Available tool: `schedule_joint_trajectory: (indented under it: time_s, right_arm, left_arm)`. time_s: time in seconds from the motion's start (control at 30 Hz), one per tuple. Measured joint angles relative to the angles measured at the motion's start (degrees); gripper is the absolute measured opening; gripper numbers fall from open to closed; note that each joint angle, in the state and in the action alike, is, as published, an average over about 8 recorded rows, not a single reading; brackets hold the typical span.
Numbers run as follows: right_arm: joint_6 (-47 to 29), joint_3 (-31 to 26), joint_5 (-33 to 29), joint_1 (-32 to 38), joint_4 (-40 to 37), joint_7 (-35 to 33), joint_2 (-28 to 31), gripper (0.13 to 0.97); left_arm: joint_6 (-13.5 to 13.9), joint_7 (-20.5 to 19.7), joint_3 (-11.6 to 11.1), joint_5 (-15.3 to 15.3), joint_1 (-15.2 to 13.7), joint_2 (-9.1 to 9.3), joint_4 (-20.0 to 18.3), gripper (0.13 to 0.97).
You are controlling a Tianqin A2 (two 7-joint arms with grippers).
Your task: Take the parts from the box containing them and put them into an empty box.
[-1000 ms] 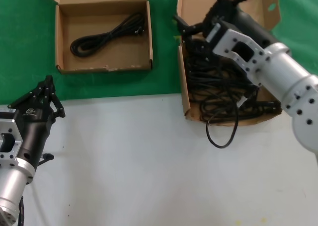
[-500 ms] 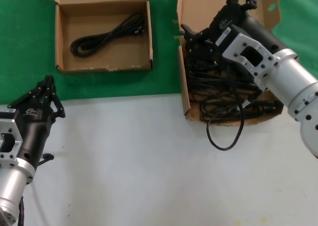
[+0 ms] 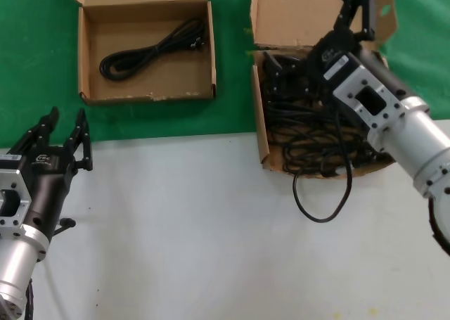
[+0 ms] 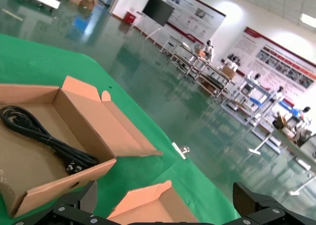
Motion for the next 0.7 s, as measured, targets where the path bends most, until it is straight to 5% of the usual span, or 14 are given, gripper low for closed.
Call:
schedule_joint_trajectory:
  time_s: [0.27, 0.4, 0.7]
  right_arm:
    - [2.3, 0.6, 5.0, -3.2, 0.0, 0.5, 0.7, 0.966]
    - [3.5, 0.9, 7.6, -4.8, 0.0, 0.8, 1.1, 0.966]
    - [6.2, 1.5, 13.3, -8.4, -0.1, 1.3, 1.9, 0.966]
  left_arm:
    - [-0.1, 0.1, -0.1, -0.1, 0.1, 0.03, 0.0, 0.388]
    - [-0.2, 0.1, -0.1, -0.2, 0.2, 0.04, 0.0, 0.388]
    - [-0.3, 0.2, -0.2, -0.3, 0.3, 0.07, 0.0, 0.596]
